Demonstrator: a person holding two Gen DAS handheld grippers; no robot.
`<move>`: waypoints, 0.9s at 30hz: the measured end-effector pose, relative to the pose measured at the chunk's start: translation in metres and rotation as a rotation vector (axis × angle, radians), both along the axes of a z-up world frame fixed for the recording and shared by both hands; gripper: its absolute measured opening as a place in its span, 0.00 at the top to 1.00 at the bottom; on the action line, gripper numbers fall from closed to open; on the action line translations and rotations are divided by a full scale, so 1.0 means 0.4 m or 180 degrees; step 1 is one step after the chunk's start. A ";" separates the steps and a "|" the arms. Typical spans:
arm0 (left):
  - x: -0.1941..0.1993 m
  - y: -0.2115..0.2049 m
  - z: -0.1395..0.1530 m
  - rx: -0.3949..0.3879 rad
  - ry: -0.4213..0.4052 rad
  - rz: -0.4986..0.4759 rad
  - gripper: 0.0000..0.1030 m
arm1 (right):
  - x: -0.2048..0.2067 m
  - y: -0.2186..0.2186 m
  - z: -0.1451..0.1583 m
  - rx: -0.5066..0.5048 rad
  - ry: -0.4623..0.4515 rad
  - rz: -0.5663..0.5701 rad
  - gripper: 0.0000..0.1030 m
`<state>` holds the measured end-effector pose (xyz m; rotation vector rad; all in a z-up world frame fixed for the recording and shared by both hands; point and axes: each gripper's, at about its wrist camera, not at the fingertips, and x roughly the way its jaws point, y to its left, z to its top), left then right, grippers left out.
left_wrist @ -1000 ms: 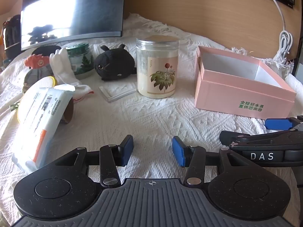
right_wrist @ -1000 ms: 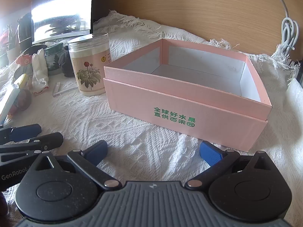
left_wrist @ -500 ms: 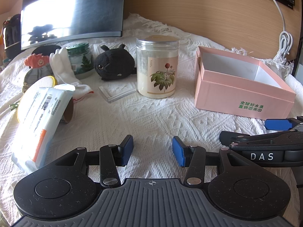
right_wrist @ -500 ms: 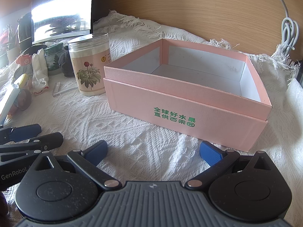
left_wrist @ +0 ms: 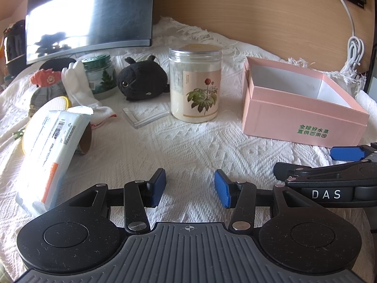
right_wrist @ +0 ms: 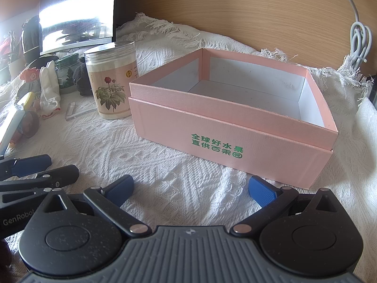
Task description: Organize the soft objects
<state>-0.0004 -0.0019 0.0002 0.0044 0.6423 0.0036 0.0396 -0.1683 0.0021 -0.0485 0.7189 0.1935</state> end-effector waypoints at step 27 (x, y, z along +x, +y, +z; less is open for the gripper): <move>0.000 -0.003 0.000 0.0021 -0.0001 -0.0002 0.50 | 0.000 0.001 0.000 -0.0006 0.0000 -0.0002 0.00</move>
